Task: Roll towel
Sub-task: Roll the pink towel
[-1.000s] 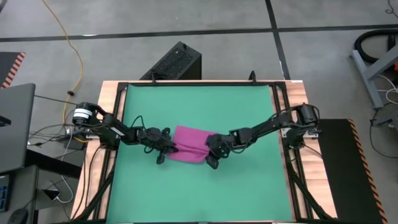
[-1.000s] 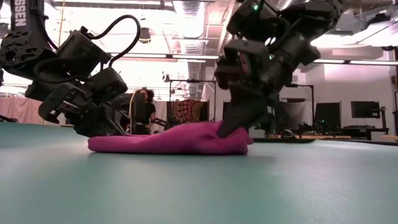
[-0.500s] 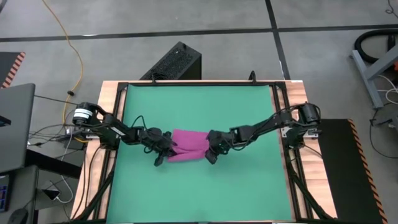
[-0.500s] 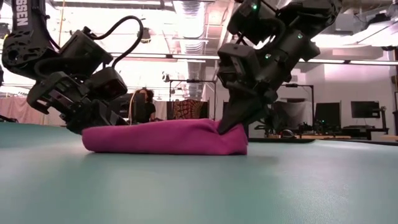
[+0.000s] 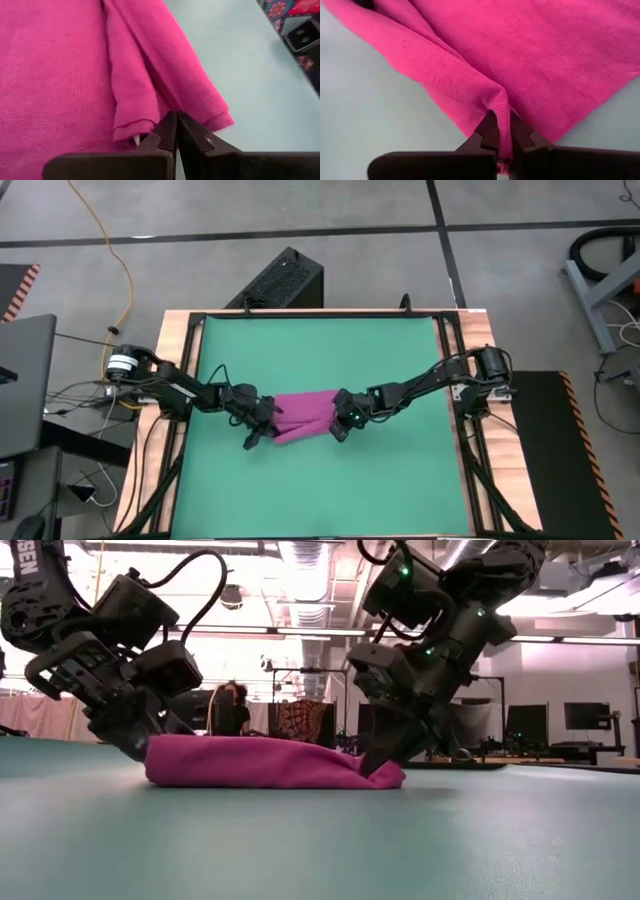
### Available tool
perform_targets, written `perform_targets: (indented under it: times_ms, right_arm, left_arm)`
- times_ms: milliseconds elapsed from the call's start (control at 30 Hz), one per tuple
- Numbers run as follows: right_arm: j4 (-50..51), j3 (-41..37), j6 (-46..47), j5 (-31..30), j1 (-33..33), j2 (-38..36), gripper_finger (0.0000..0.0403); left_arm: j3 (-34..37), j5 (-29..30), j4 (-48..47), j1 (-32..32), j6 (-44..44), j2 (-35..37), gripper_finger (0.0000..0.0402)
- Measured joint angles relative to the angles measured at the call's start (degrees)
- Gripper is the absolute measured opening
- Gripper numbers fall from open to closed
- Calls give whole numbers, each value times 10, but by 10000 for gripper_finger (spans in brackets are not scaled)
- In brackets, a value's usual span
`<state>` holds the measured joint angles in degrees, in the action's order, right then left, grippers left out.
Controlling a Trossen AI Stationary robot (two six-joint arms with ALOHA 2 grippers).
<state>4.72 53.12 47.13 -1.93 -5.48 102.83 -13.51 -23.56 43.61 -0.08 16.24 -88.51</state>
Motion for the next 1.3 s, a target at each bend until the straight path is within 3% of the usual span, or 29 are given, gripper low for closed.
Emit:
perform_targets:
  times_ms: [233, 400, 567, 700, 833, 1000, 1300]
  right_arm:
    - [-11, 0, 22, 1, 0, 12, 21]
    - [-10, 0, 30, 2, 0, 12, 21]
    - [-9, 0, 36, 3, 0, 12, 21]
    - [-7, -1, 36, 5, 0, 12, 21]
    - [-8, -1, 35, 5, 0, 13, 21]
    - [-7, -1, 34, 5, 0, 13, 21]
    - [-8, -2, 28, 5, -1, 13, 22]
  left_arm:
    - [-7, -45, -9, -5, 47, 47, 0]
    - [-14, -39, -64, -25, 85, 138, 0]
    - [-21, 49, -213, -52, 73, 250, 0]
    - [-51, 184, -293, -94, 7, 302, 0]
    - [-90, 257, -347, -153, -86, 281, 0]
    - [-140, 317, -335, -211, -151, 208, 0]
    - [-205, 378, -394, -214, -207, 81, 0]
